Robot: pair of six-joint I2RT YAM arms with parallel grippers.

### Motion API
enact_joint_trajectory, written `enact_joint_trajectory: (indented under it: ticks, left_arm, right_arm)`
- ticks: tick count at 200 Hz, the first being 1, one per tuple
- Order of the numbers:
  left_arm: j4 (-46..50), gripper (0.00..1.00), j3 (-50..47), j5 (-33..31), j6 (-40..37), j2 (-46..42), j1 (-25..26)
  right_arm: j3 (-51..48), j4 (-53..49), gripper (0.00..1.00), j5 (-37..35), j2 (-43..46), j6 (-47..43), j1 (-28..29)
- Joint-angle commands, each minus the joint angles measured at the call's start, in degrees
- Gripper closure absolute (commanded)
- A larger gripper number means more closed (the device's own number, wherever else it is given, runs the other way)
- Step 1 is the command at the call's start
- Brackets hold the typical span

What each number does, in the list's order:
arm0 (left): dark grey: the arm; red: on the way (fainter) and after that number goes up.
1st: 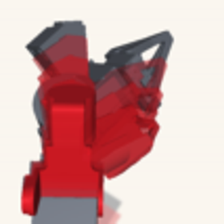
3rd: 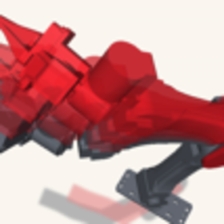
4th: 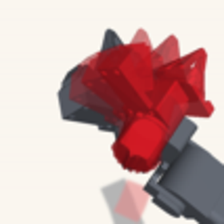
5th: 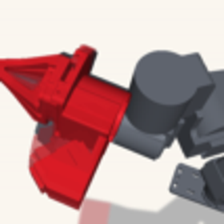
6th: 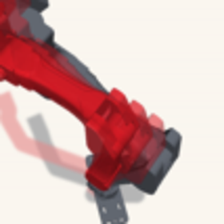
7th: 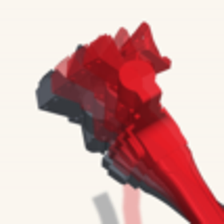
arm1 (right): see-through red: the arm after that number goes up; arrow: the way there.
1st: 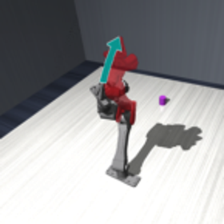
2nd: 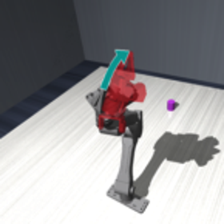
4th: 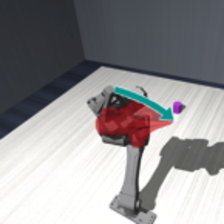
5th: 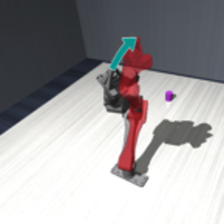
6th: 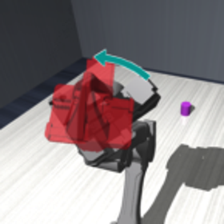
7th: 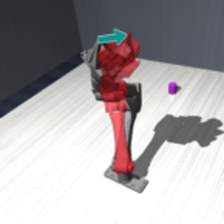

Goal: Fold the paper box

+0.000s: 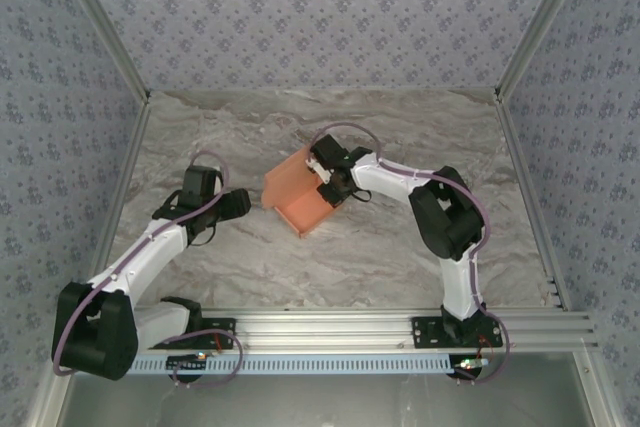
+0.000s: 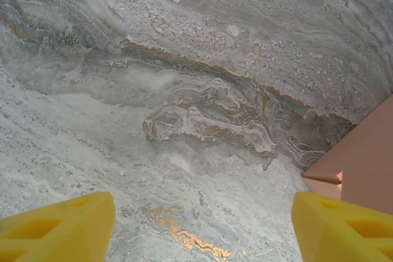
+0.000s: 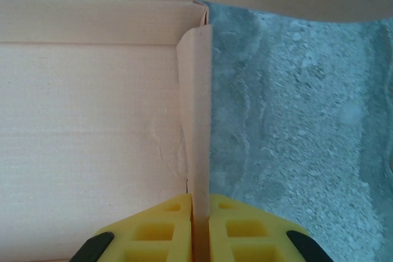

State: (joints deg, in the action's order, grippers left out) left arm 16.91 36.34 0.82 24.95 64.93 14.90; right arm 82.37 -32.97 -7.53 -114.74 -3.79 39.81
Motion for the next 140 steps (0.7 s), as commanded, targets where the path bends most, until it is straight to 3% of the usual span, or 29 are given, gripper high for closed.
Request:
enact_joint_trajectory:
  ticks: [1,94,140]
  left_arm:
    - [-0.30,0.24,-0.09,1.20,-0.52,-0.88,-0.21]
    - [-1.08,0.25,-1.60,2.89,0.34,-0.52,-0.17]
    - [-6.12,0.28,-6.97,11.20,7.63,-3.39,2.35]
  right_arm:
    - [-1.61,-6.91,0.87,-8.60,-1.51,2.36,0.61]
    - [-1.89,-10.53,0.89,-22.05,-3.29,9.88,3.13]
    - [-3.01,-11.26,0.91,-23.78,-2.59,13.37,3.39]
